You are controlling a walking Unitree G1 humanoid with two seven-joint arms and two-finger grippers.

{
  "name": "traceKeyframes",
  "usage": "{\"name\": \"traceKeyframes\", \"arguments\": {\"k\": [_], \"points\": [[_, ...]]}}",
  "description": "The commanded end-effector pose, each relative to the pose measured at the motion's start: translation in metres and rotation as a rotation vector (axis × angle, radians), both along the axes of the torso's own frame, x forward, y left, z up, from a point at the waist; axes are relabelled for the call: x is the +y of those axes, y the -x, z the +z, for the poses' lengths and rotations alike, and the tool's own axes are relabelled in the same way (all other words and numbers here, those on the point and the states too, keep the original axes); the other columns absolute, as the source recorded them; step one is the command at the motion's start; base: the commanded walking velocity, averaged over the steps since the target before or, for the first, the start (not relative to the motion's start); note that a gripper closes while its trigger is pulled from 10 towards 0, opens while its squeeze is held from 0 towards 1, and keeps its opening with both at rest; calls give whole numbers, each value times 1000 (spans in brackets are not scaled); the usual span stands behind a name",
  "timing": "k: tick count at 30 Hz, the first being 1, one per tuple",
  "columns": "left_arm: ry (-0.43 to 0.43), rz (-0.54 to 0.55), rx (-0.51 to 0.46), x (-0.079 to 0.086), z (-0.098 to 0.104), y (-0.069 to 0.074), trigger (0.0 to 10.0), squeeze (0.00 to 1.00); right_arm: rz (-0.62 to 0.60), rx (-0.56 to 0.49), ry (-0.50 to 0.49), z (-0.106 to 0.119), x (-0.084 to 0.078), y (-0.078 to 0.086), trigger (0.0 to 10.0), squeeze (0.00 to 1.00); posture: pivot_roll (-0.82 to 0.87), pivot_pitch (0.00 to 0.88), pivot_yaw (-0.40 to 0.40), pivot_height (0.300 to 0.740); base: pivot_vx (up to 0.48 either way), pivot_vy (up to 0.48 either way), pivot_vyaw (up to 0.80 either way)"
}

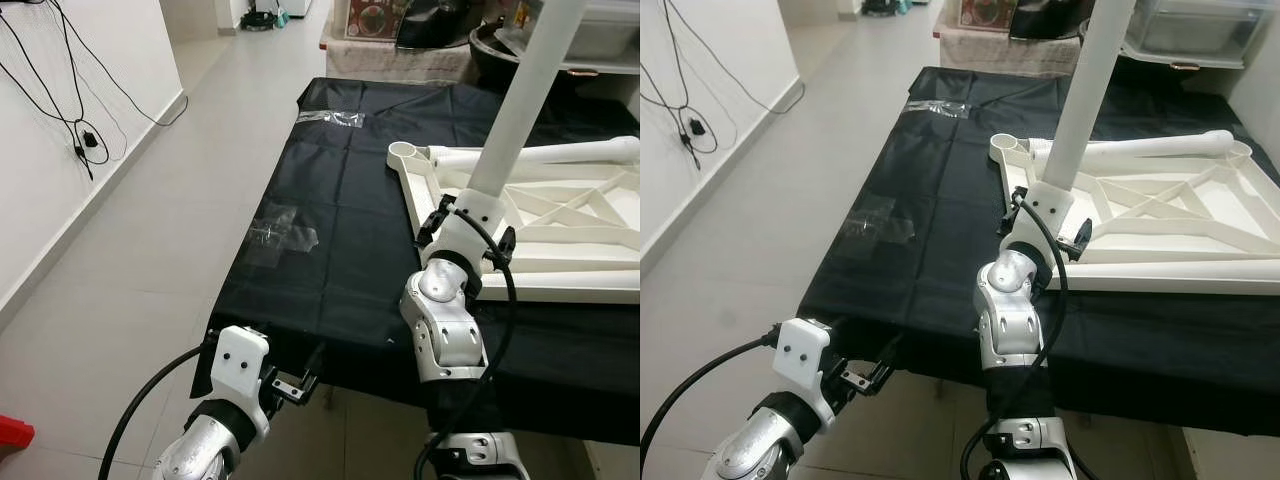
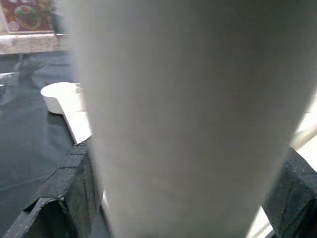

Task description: Building children table

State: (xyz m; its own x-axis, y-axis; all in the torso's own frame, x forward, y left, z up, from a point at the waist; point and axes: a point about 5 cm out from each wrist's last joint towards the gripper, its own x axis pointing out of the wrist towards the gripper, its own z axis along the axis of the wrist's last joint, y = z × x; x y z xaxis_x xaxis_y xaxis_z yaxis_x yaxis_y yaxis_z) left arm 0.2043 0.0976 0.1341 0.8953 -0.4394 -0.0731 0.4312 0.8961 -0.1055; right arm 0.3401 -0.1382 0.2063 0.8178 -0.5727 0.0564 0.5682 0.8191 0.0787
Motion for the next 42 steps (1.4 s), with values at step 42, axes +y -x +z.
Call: {"name": "traceKeyframes", "arguments": {"k": [42], "points": [[37, -199, -120, -18, 7, 9, 10000, 0, 1584, -10, 48, -11, -9, -20, 10000, 0, 119, 86, -9, 740, 0, 0, 0]]}}
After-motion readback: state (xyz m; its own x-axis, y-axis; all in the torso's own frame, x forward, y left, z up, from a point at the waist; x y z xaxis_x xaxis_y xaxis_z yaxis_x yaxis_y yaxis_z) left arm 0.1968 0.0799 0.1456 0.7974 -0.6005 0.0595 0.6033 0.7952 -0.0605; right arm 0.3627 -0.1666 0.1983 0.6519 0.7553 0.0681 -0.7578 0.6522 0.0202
